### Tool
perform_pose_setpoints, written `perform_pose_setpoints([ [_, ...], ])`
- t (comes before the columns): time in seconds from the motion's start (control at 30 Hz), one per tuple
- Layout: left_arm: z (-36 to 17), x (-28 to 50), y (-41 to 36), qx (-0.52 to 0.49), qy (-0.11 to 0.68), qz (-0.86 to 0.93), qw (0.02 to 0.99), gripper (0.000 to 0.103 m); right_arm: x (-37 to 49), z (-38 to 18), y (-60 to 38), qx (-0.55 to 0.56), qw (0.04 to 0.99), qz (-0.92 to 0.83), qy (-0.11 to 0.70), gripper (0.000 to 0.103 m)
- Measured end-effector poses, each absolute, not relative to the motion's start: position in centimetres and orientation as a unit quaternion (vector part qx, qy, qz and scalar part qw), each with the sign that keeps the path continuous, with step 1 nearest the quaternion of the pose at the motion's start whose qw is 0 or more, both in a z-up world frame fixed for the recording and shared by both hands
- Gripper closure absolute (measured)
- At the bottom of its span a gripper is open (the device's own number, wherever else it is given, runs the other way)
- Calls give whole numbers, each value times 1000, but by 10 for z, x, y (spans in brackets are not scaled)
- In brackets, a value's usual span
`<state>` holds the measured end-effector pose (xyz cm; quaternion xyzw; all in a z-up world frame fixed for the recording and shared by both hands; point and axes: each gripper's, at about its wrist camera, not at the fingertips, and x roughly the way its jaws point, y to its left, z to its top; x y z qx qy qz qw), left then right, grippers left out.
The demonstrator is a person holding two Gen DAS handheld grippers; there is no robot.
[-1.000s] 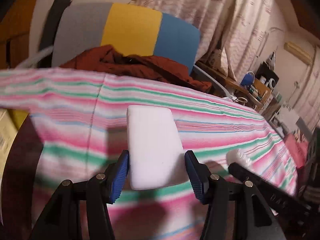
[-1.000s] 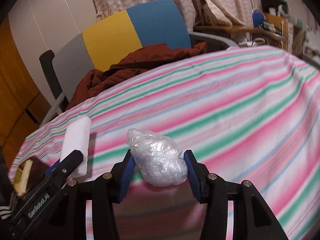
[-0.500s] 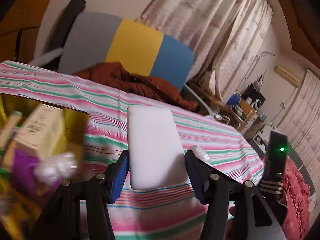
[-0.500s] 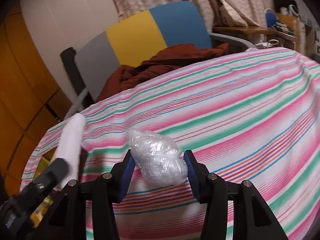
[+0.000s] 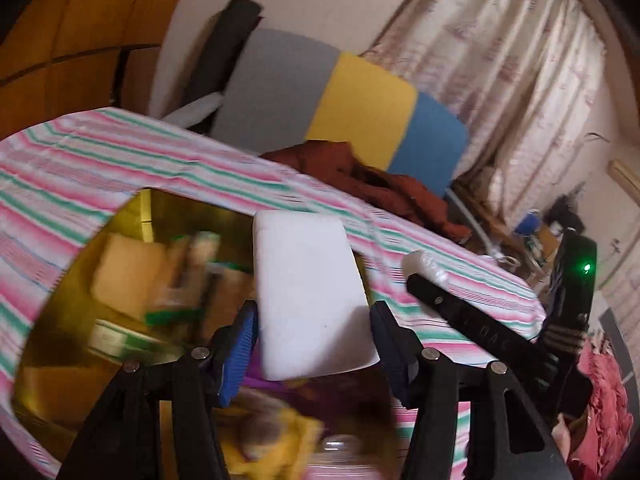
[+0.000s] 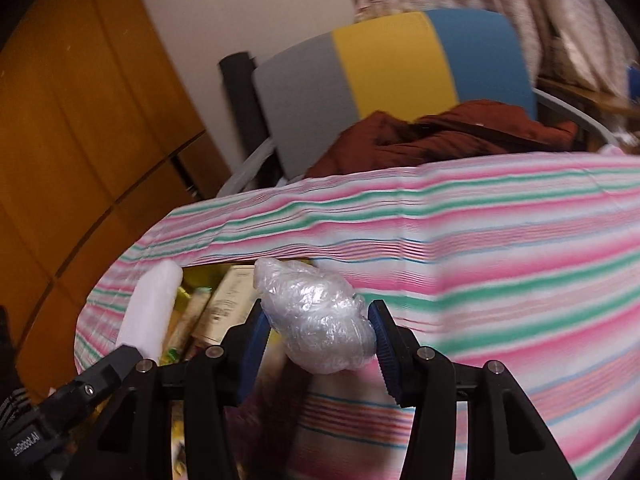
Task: Organize objects
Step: 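Carry the white sponge and wrapped bundle to the gold tray and release both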
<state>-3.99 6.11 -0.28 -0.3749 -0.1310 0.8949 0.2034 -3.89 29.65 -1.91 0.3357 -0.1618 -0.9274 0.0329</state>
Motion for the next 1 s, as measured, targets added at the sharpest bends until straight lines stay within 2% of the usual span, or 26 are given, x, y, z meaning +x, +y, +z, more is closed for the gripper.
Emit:
perform_pose_setpoints([
  [0.23, -28, -61, 29, -419, -125, 883, 170, 46, -78, -28, 264, 354, 33, -928, -115, 49],
  [0.27, -33, -66, 29, -430, -118, 879, 169, 46, -83, -31, 262, 360, 30, -925, -115, 47],
  [0.33, -40, -72, 27, -443, -117, 874, 163, 43, -87, -35, 264, 367, 35, -921, -124, 35],
  [0.37, -43, -74, 26, -449, -114, 871, 161, 42, -86, -35, 265, 366, 32, -921, -126, 34],
  [0.47, -46, -74, 23, -451, -110, 873, 152, 38, -76, -32, 268, 355, 26, -925, -137, 23],
  [0.6, -42, -72, 19, -444, -127, 873, 154, 26, -56, -28, 273, 341, 22, -926, -159, 19],
  [0.77, -29, -58, 12, -420, -131, 888, 136, 26, -34, -24, 274, 335, 17, -926, -175, 12],
  [0.93, -13, -43, 6, -401, -105, 904, 109, 26, -17, -17, 265, 335, 15, -930, -151, 0],
  [1.0, -8, -38, 1, -397, -95, 909, 89, 26, -12, -14, 257, 337, 14, -932, -134, 0],
])
